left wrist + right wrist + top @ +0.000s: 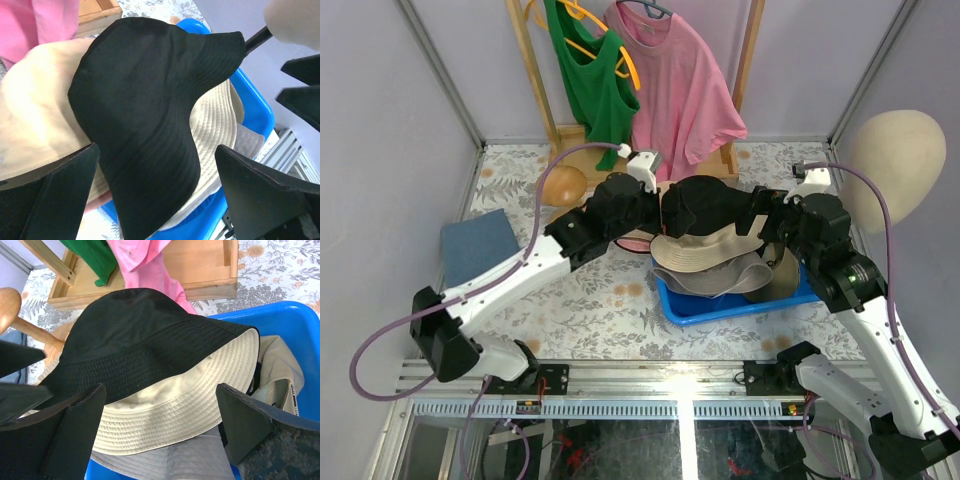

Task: Stack the hats
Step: Pick up the hat from the bin.

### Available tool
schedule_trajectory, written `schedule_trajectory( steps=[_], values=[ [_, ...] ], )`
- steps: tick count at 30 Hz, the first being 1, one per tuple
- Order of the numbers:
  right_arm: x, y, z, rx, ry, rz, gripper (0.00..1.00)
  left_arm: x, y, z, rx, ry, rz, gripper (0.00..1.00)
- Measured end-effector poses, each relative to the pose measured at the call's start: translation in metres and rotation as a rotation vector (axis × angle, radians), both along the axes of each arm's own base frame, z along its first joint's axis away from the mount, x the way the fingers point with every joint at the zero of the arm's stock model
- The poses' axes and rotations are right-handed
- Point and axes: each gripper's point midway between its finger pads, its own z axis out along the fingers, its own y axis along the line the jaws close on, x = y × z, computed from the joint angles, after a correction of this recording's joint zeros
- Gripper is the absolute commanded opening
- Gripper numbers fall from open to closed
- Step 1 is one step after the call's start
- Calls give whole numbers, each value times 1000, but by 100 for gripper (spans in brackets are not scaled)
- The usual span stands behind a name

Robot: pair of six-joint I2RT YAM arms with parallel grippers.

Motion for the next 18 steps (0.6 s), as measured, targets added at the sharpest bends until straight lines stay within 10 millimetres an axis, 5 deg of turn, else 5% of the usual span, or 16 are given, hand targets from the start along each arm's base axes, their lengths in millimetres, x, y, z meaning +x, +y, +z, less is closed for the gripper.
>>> schedule_trajectory(
  steps=[4, 11, 18],
  values=[
    [-2, 3, 6, 6, -22, 26, 100, 21, -5, -14, 8, 42, 19, 100],
    [-3, 6, 9, 3, -36, 49, 100, 68, 19, -26, -22, 86, 113, 100],
    [-3, 6, 8, -4, -37, 54, 100, 88, 4, -28, -86, 115, 34, 100]
  ],
)
